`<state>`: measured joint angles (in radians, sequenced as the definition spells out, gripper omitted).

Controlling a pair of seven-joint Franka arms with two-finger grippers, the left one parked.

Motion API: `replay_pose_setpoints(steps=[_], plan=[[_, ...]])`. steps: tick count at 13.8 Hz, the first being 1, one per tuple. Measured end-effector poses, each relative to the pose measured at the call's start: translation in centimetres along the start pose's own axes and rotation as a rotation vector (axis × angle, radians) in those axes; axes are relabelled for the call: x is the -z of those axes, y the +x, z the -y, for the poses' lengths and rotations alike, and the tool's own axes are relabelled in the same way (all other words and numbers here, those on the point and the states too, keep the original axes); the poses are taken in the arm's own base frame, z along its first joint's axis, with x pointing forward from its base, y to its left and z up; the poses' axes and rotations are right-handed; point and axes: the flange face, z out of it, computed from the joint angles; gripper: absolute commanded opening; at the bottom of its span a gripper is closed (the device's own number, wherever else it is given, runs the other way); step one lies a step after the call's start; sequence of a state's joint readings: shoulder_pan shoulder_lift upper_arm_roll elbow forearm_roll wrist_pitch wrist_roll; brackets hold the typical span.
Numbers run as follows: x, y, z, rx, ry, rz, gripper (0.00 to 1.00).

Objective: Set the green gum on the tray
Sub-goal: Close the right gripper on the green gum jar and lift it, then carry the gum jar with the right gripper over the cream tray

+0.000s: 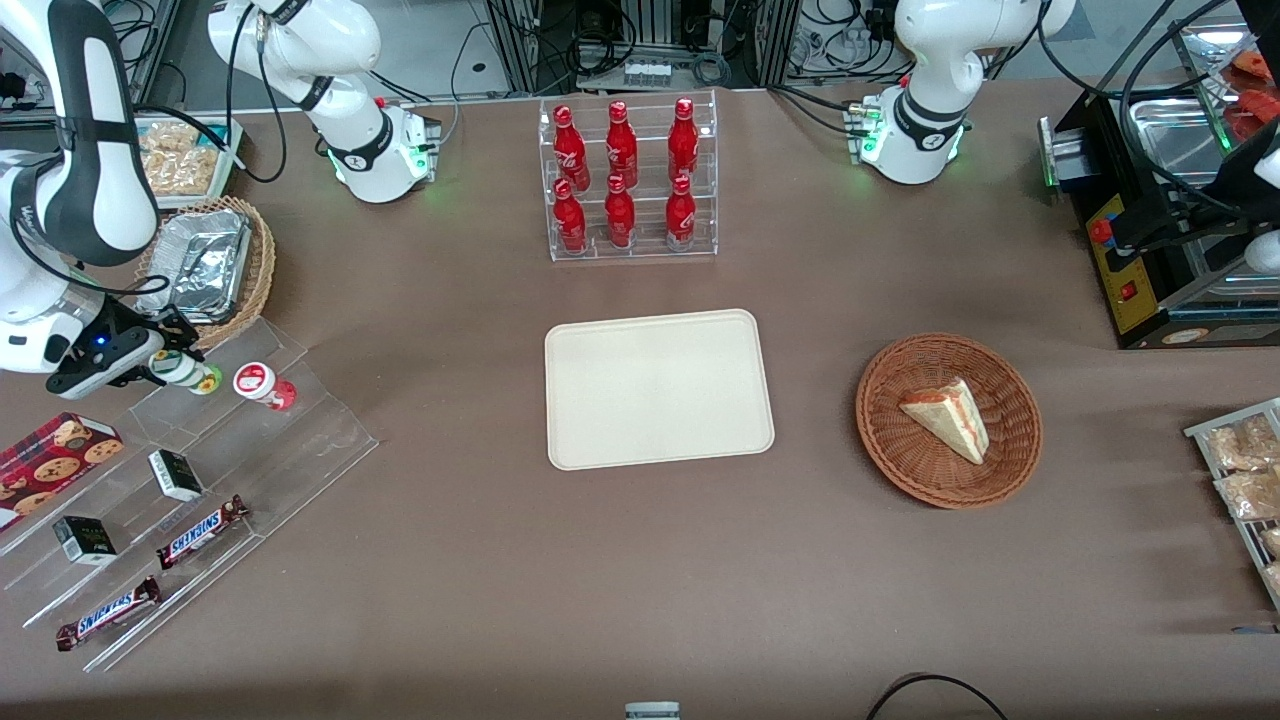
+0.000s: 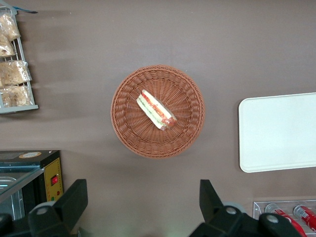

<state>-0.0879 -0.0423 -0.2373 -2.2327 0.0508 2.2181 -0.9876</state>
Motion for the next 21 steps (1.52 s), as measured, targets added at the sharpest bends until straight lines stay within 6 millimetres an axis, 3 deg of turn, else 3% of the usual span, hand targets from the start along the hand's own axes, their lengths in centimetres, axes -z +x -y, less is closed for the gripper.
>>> replay_pose_setpoints(steps=[3,5,8,10,14,18,21], plan=[[5.3,3.8,0.8,0.015,0.028,0.012,0.00],[9.4,7.3,2.7,0.006,0.034,0.013,0.00],[13.6,12.7,7.1,-0.049,0.044,0.029,0.00],[14.5,16.9,11.2,-0.114,0.037,0.030,0.00],[12.7,25.2,22.0,-0.265,0.005,0.065,0.00],[8.0,32.5,32.5,-0.437,-0.043,0.111,0.00],[2.8,36.7,39.6,-0.553,-0.060,0.098,0.00]])
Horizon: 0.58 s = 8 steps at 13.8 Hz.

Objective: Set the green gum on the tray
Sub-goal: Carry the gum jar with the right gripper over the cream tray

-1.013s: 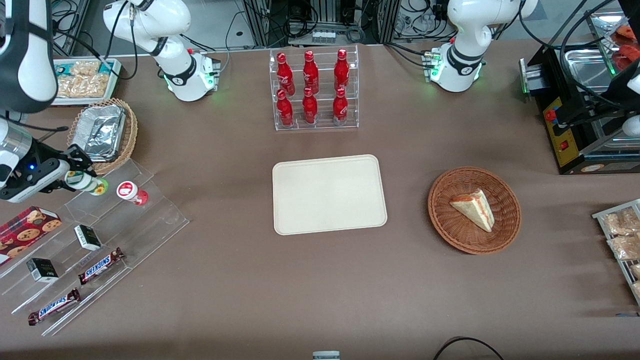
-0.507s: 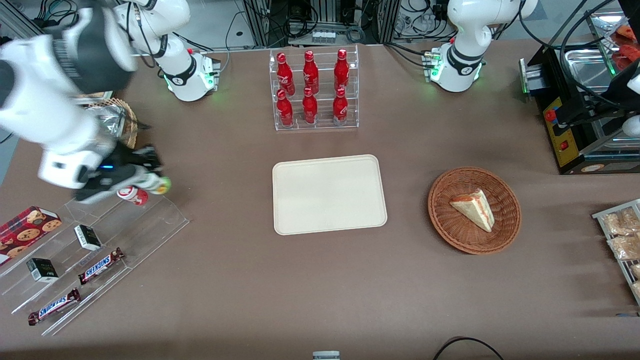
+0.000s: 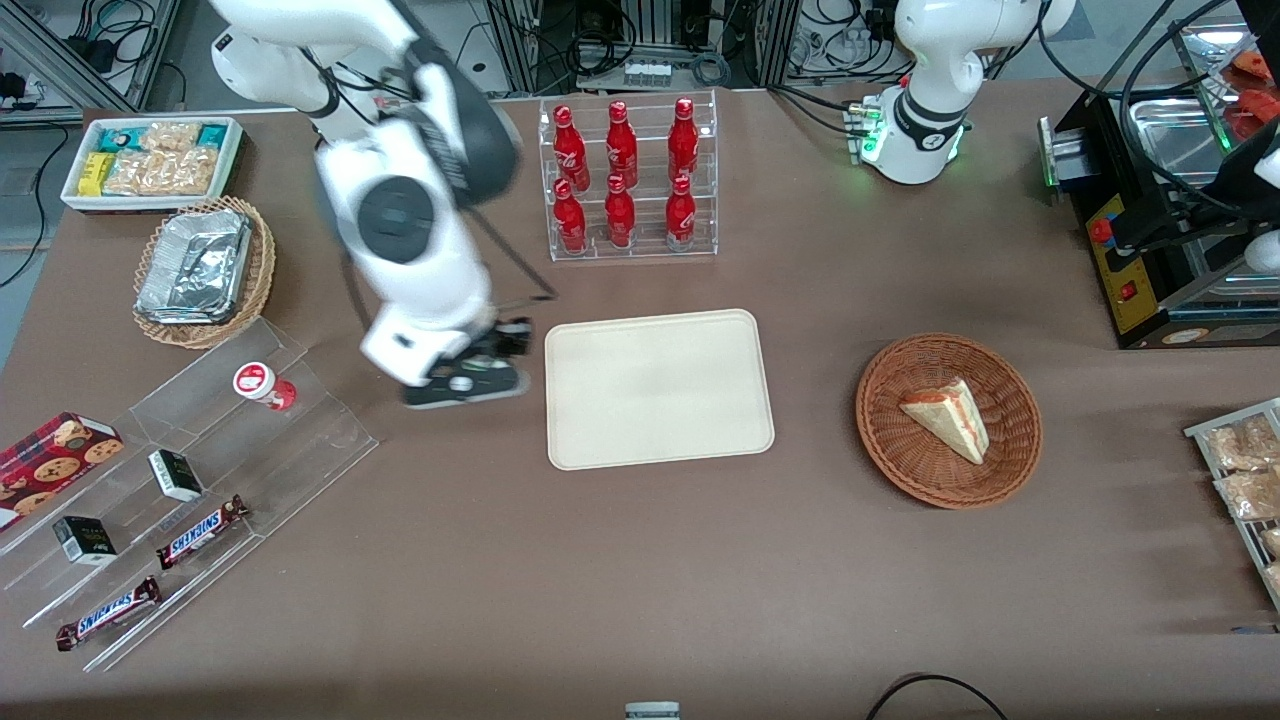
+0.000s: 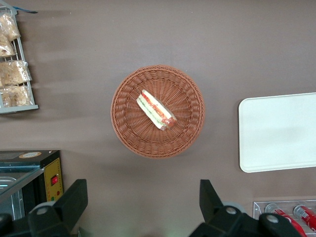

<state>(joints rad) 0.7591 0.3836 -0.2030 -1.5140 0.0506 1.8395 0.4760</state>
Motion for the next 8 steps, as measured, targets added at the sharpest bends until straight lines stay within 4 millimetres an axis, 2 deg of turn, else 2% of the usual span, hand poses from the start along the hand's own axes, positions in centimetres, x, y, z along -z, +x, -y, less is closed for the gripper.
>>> replay_pose_setpoints(steps=[2,4,6,8], plan=[[-3.2,0.0,4.9,-0.057,0.038,-0.017,0.00],[-6.4,-0.2,8.8,-0.081,0.066,-0.023,0.00],[-9.4,-0.5,11.4,-0.080,0.075,-0.036,0.00],[-12.0,-0.2,12.4,-0.083,0.078,-0.050,0.00]])
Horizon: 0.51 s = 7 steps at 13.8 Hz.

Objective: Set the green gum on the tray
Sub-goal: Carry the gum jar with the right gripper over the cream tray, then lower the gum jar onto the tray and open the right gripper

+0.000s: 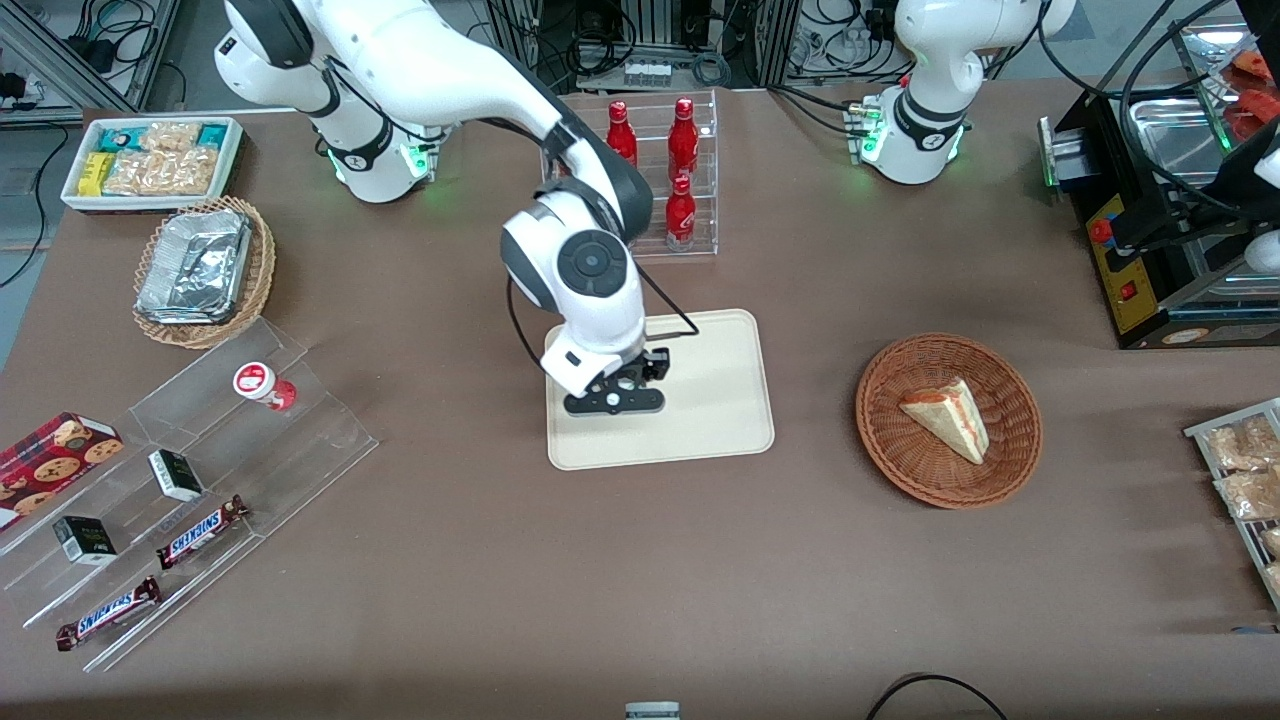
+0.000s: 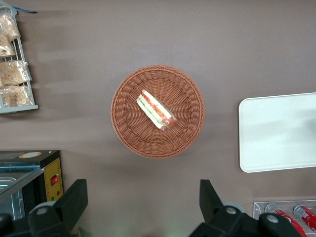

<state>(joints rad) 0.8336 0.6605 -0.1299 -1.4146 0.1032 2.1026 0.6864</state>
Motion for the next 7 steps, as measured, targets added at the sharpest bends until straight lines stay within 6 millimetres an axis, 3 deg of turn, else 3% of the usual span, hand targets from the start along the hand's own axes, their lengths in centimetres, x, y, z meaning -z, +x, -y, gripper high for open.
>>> replay_pose_setpoints(steps=[3,7], plan=[[-2.7,0.3,0.2,-0.001,0.000,-0.010,0.00],[-4.1,-1.0,2.1,-0.017,0.008,-0.023,0.00]])
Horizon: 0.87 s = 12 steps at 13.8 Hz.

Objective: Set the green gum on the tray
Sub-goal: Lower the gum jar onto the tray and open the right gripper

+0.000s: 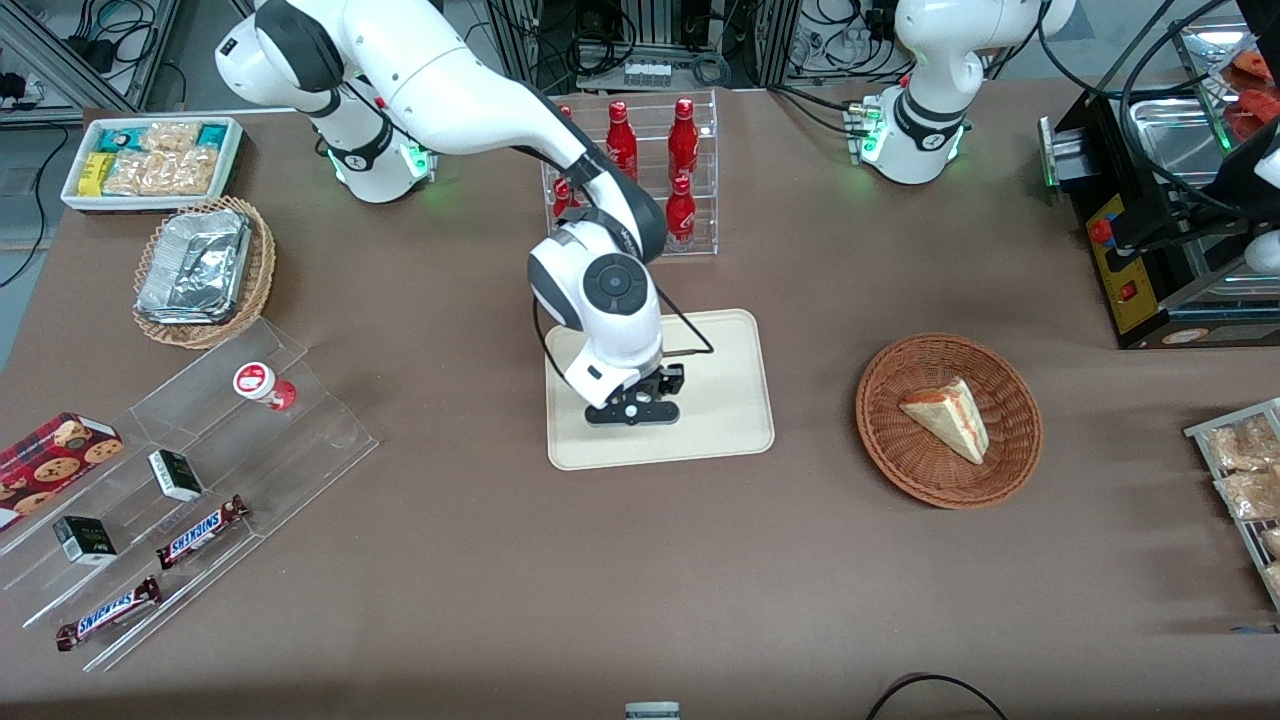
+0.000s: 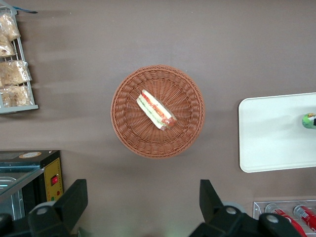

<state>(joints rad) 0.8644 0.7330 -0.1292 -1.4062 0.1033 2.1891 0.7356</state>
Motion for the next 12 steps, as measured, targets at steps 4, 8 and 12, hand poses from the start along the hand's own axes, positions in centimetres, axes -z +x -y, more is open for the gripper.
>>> replay_pose_setpoints(steps=[4,8,12], plan=[[-1.1,-2.4,2.1,0.014,-0.024,-0.007,0.00],[-2.9,-3.9,3.2,-0.007,-0.048,-0.021,0.00],[-4.3,-4.2,3.2,-0.008,-0.060,-0.021,0.34]])
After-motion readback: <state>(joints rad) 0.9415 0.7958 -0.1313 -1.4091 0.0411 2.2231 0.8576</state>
